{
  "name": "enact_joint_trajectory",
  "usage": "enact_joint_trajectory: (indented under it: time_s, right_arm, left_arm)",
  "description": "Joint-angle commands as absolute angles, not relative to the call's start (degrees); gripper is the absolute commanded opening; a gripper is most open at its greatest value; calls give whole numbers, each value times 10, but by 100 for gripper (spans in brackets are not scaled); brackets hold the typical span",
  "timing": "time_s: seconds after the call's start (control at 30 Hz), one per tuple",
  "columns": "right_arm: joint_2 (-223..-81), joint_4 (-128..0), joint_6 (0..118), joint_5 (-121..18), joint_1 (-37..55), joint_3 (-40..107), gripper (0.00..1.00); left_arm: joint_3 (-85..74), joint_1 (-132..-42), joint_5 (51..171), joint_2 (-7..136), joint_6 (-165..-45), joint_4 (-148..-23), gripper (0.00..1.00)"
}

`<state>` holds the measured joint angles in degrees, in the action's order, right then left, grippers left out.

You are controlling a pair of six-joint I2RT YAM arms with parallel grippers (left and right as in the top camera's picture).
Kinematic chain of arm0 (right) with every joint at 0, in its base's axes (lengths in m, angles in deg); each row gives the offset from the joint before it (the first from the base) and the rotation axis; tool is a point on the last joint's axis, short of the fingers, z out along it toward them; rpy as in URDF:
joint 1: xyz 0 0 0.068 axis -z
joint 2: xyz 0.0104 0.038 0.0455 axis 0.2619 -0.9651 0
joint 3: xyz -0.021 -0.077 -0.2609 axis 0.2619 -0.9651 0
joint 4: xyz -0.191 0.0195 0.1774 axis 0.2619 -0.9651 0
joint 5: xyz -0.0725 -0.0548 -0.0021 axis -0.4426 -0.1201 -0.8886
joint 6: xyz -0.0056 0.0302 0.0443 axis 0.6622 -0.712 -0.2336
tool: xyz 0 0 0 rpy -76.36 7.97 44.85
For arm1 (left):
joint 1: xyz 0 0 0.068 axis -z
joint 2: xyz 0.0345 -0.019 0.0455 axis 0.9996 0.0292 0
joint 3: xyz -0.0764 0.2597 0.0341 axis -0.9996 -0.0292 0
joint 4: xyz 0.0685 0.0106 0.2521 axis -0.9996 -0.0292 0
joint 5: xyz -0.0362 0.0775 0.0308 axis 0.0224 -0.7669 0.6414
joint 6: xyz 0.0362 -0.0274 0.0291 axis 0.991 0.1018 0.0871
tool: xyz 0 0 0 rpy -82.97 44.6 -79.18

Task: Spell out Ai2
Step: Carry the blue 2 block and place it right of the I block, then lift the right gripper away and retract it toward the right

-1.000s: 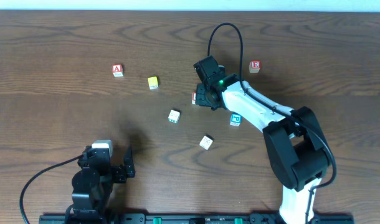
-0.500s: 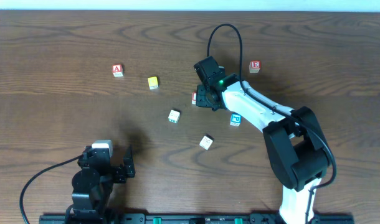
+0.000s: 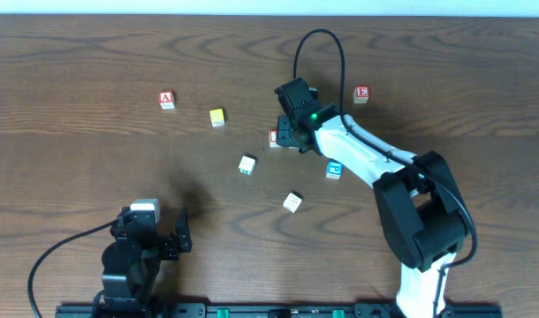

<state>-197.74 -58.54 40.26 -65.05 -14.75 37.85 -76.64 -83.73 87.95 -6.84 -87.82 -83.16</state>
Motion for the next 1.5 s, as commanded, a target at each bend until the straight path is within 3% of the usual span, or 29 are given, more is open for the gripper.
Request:
enact_joint_trajectory:
  time_s: [0.0,0.17,0.3,0.43,0.67,1.1,1.27,1.47]
  right_arm:
    - [-1983,-575,405,-665,-134,383,46]
    - [-1983,-573,411,-674,-111,409,45]
    - [-1983,-583,436,-666,-97,454,38]
    - [-1983,-609,474,-636,-102,520,1]
    - [-1983,-641,507,-611,-161,583,1]
    - [-1892,-848,512,-602,-182,641,1]
    - [-1850,-926,602,-519,-184,641,1]
    - [-1789,-1006,627,-501,-191,637,1]
  left_arm:
    - [-772,-840,875,-72,-872,-829,95]
    - [-772,-840,875,-72,-872,-829,95]
    - [-772,-840,875,-72,-872,-829,96]
    - [-772,-840,875,-72,-872,-829,96]
    - [-772,-840,875,-72,-872,-829,95]
    - [-772,-840,875,-72,-872,-829,95]
    - [-772,-840,875,-72,-872,-829,95]
    - [-772,-840,875,-72,-872,-829,96]
